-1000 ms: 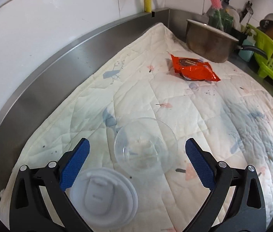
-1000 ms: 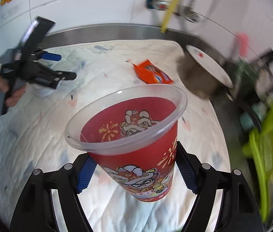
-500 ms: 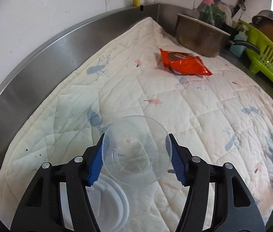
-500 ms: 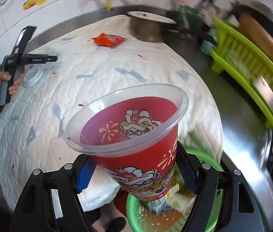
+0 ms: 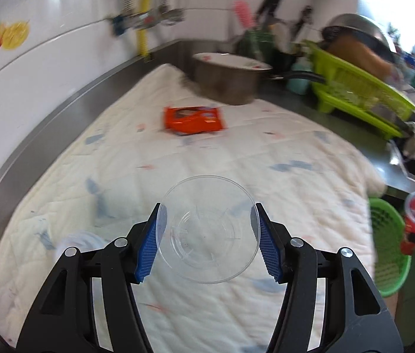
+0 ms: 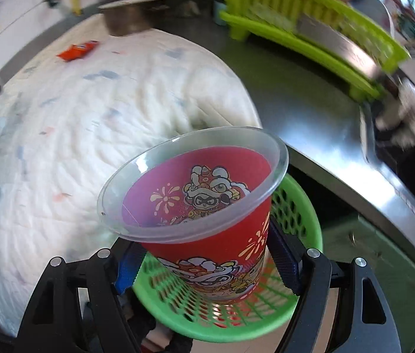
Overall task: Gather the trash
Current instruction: 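Carry the red cup and clear lid to the basket and release both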
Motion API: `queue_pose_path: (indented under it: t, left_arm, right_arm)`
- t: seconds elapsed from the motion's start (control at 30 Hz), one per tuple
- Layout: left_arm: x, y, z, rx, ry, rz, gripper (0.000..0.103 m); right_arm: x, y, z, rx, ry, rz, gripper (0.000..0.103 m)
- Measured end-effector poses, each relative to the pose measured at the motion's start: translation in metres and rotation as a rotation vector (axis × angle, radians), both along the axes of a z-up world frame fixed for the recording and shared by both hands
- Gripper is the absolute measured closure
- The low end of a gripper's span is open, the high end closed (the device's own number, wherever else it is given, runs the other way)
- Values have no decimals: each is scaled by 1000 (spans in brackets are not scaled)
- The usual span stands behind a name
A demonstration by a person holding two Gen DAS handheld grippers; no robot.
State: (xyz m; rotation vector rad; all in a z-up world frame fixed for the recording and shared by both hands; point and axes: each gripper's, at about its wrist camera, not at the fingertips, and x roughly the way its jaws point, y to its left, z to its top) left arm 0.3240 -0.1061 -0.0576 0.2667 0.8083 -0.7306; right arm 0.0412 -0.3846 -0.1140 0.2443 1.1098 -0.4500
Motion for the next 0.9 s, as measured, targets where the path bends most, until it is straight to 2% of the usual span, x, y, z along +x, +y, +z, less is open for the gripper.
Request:
queue_pose_path:
  t: [0.13, 0.3, 0.4, 0.6, 0.9]
  left_arm:
    - [-38, -23, 2, -20, 15, -57, 44]
    - [-87, -57, 2, -38, 34, -145, 44]
    - [-113, -81, 0, -36, 49, -199, 44]
    - [-157, -126, -12, -28, 91, -281, 44]
    - [-201, -200, -45, 44, 160, -377, 39]
  right_arm:
    - [-21, -14, -23, 56, 42, -53, 30]
    - [-45, -17, -46, 116, 50, -76, 29]
    - [-57, -19, -52, 144, 32, -97, 21]
    - [-88, -18, -37, 149, -32, -110, 19]
    - [-133, -18, -6, 129, -99, -128, 16]
